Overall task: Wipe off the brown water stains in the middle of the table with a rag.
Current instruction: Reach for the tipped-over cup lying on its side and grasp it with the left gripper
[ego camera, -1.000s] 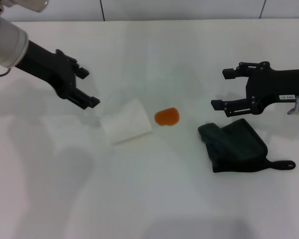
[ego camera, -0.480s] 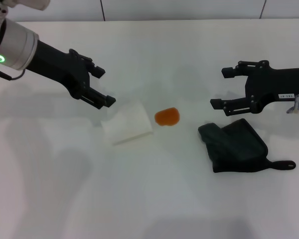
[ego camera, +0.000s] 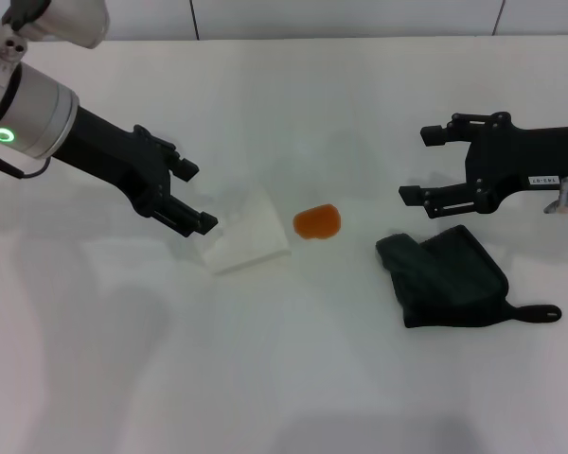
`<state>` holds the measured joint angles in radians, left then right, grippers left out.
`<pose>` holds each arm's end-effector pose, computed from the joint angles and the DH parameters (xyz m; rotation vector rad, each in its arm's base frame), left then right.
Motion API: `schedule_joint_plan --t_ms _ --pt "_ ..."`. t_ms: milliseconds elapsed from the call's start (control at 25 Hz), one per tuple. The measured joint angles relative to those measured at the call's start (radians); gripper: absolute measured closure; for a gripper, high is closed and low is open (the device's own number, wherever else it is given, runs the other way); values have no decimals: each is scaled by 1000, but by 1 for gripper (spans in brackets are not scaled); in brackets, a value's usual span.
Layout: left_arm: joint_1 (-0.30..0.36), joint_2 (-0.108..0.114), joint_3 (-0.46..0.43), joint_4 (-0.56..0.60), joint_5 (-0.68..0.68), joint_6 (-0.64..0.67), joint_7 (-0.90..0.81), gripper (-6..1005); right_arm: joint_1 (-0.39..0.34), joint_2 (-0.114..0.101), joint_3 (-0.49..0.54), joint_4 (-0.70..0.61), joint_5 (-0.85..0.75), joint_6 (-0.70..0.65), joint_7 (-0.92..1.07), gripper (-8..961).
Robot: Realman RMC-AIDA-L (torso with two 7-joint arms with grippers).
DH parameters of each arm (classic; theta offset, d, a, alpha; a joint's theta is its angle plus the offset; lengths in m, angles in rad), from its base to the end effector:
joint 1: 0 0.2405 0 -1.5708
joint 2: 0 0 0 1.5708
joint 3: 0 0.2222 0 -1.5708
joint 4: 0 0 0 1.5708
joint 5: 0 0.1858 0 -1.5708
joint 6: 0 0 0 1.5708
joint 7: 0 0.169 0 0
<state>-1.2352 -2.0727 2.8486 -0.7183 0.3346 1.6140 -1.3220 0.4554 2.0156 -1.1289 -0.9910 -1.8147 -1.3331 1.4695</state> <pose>-0.1797 0.3564 0.0022 -2.9949 -0.4378 0.1881 0.1828 0.3335 0.0118 -2.7180 0.2459 0.4248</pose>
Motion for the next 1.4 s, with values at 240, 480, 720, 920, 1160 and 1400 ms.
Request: schedule_joint_plan --t_ms 240,480,720,920,1160,1400 --pt "-4 -1 0 34 15 -33 -3 141 0 0 0 1 0 0 0 83" --pt "-3 -1 0 95 30 -84 -15 143 0 0 0 5 0 0 0 83" --pt "4 -4 0 121 39 -92 -29 145 0 0 0 6 0 0 0 83" --pt "-4 -3 0 127 84 -99 -60 146 0 0 -9 5 0 0 0 84" --pt "-43 0 0 118 147 -101 -103 148 -1 0 -11 6 0 0 0 84" --pt "-60 0 0 135 165 -134 -110 150 -4 0 -11 6 0 0 0 83"
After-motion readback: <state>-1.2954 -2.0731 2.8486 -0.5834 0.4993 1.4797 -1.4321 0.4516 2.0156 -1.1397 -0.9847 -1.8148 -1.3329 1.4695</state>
